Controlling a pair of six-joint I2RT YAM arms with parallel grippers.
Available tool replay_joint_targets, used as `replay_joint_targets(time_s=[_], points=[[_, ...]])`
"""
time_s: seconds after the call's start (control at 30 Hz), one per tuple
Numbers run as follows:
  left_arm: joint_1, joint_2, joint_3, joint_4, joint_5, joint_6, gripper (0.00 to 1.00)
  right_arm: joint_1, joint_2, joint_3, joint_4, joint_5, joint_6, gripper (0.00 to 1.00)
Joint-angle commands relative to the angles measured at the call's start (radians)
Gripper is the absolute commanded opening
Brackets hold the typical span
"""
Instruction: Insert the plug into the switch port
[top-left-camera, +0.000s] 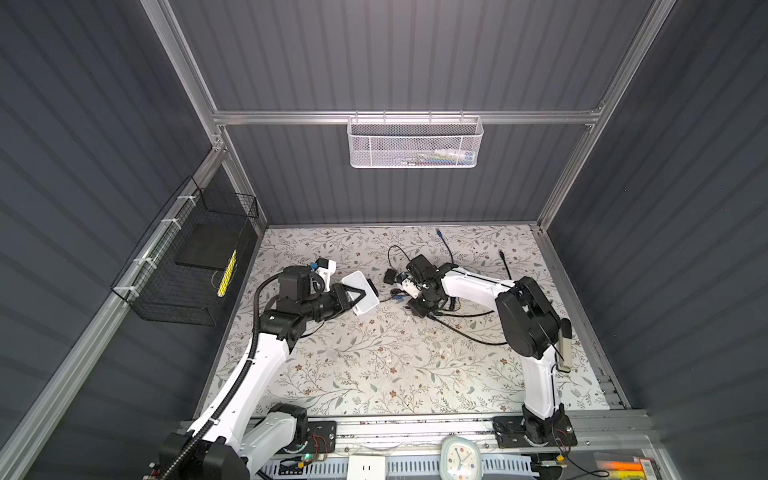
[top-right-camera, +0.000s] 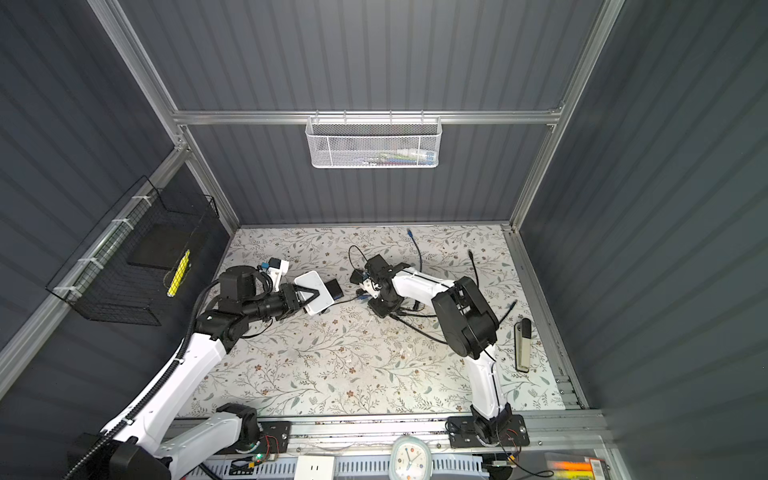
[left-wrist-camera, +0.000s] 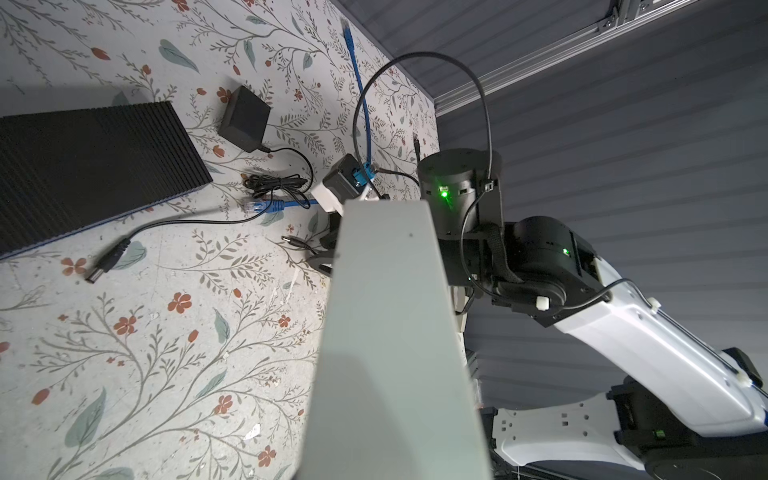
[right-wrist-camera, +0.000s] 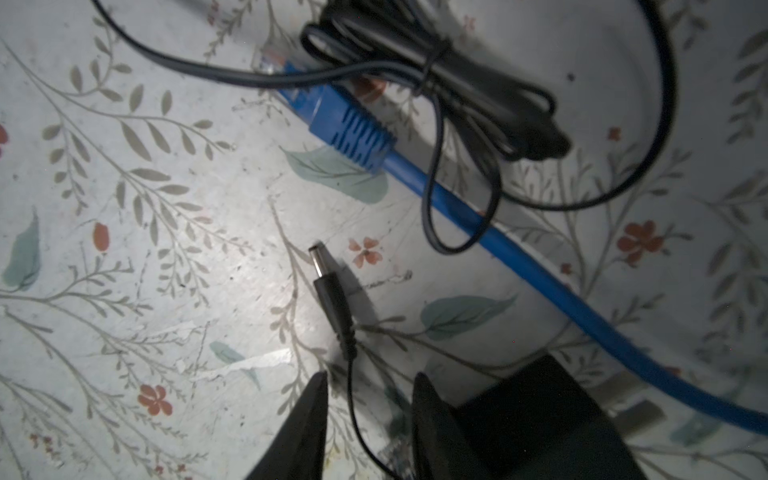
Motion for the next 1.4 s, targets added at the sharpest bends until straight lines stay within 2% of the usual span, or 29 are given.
replay_joint_targets(time_s=[0.0, 0.2, 0.57, 0.8, 1.13, 1.37], points=[[0.008, -0.013, 0.009, -0.006, 0.007, 0.023, 0.00, -0.003, 0.023, 0.003, -0.026, 0.007, -0.014, 0.35], [0.011, -0.013, 0.019, -0.024, 0.003, 0.033, 0.00, -0.003, 0.017, -0.018, -0.005, 0.016, -0.032, 0.29], [0.016, -0.027, 0.029, -0.047, -0.001, 0.038, 0.00, -0.023, -0.033, -0.014, 0.056, 0.006, -0.110, 0.11], [0.017, -0.014, 0.042, -0.064, -0.013, 0.043, 0.00, -0.051, -0.109, -0.026, 0.058, -0.034, -0.094, 0.00], [0.018, 0.007, 0.047, -0.036, -0.002, 0.038, 0.00, -0.073, -0.288, -0.151, 0.044, -0.026, 0.019, 0.00], [0.018, 0.019, 0.056, -0.028, 0.007, 0.034, 0.00, -0.112, -0.348, -0.302, 0.130, 0.012, 0.115, 0.00]])
